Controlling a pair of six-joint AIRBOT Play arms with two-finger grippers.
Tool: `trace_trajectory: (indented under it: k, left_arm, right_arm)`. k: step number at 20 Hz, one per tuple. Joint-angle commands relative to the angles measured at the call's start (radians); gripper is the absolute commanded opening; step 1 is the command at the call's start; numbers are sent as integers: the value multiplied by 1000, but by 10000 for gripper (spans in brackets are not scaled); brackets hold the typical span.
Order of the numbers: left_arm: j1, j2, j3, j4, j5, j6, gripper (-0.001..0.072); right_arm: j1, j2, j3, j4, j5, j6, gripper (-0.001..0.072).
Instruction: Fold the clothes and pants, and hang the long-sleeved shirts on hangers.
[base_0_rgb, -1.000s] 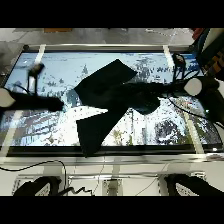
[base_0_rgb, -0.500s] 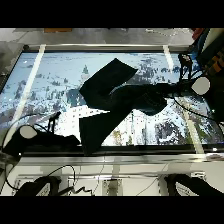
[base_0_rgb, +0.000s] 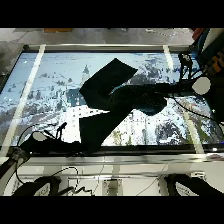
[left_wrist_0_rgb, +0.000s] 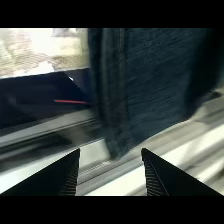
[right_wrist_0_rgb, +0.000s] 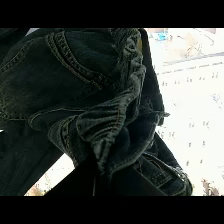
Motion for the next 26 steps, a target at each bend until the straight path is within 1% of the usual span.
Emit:
trace_trajectory:
  k: [1,2,3,4,6,8,10,12,13,15,17,19,20,21,23,26]
  left_arm:
    - [0,-117,-5,-183,45,156,412]
    - [0,-142,-5,-229,46,190,411]
    - [0,-164,-5,-267,46,219,383]
    - [0,-180,-4,-286,46,240,323]
    - [0,-204,-4,-282,45,280,146]
    - [0,-204,-2,-283,44,289,21]
    - [2,-204,34,-282,41,288,19]
    - [8,-204,137,-282,39,277,18]
    - [23,-204,212,-277,39,234,17]
    - [90,-204,422,-232,40,121,17]
    - [170,-205,649,-135,46,19,16]
    - [265,-206,893,2,51,-82,16]
    - [305,-206,987,54,56,-116,16]
    - [346,-205,1073,100,62,-137,16]
    - [413,-205,1178,156,66,-140,16]
    - [496,-206,1210,180,60,-139,17]
  right_arm:
    - [-1,0,1,6,0,1,32]
    - [-1,0,1,6,0,1,32]
    - [-1,0,1,6,-1,1,32]
    - [-1,0,1,6,-1,1,32]
    - [-1,0,1,6,-1,1,32]
    - [-1,0,1,6,-1,1,32]
    - [-1,0,2,-6,-14,1,32]
    - [-10,0,11,-39,-53,1,32]
    - [-29,0,23,-43,-81,2,31]
    - [-89,0,66,-44,-121,2,31]
    - [-185,0,129,-43,-126,3,30]
    - [-305,0,193,-42,-113,12,30]
    - [-359,0,216,-42,-104,12,30]
    - [-412,0,231,-39,-93,12,31]
    - [-492,1,237,-35,-59,11,31]
    - [-568,-2,236,-28,24,8,30]
